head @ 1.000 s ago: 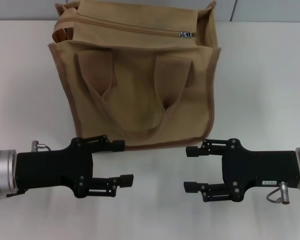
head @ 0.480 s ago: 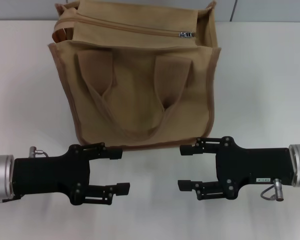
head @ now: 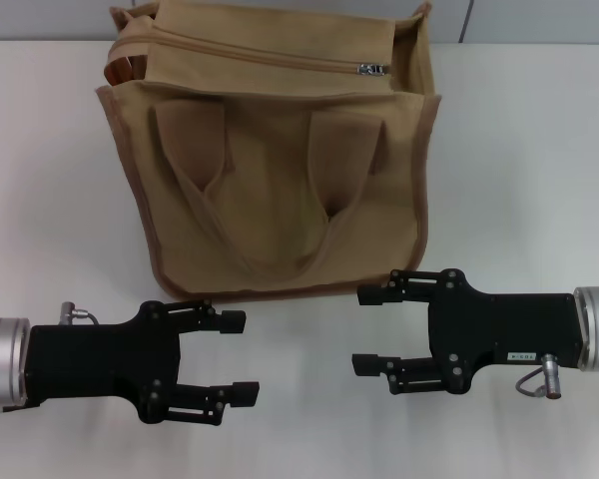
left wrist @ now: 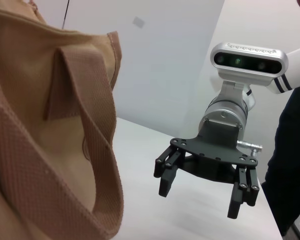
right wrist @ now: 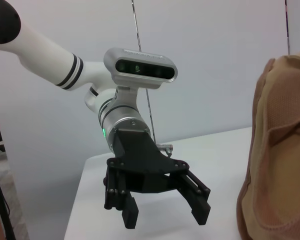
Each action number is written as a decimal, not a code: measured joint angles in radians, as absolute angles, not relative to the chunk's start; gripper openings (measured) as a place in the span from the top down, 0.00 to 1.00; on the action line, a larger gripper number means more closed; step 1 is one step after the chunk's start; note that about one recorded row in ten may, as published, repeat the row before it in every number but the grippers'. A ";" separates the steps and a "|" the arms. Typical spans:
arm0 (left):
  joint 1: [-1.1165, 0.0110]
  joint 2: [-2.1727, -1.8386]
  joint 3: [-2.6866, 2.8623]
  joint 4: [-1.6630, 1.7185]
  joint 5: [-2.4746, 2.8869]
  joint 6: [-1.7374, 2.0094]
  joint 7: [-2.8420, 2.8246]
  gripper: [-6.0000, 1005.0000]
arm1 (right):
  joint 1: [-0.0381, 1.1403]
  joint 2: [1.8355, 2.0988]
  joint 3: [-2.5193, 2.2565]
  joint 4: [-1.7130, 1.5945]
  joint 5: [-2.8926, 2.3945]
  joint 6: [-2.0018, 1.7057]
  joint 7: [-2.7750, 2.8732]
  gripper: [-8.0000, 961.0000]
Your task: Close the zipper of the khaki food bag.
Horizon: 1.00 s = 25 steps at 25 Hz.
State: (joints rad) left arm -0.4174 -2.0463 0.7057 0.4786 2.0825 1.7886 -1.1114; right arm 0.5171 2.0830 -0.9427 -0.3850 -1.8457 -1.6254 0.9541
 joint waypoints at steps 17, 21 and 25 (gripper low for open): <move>-0.427 -2.047 0.708 0.479 2.082 1.790 -1.115 0.16 | 0.506 2.082 -0.940 -0.383 -1.845 -1.625 0.954 0.22; -0.431 -2.046 0.718 0.479 2.082 1.790 -1.115 0.16 | 0.504 2.081 -0.939 -0.379 -1.845 -1.626 0.954 0.22; -0.432 -2.046 0.718 0.479 2.082 1.790 -1.115 0.16 | 0.503 2.082 -0.939 -0.366 -1.845 -1.624 0.954 0.22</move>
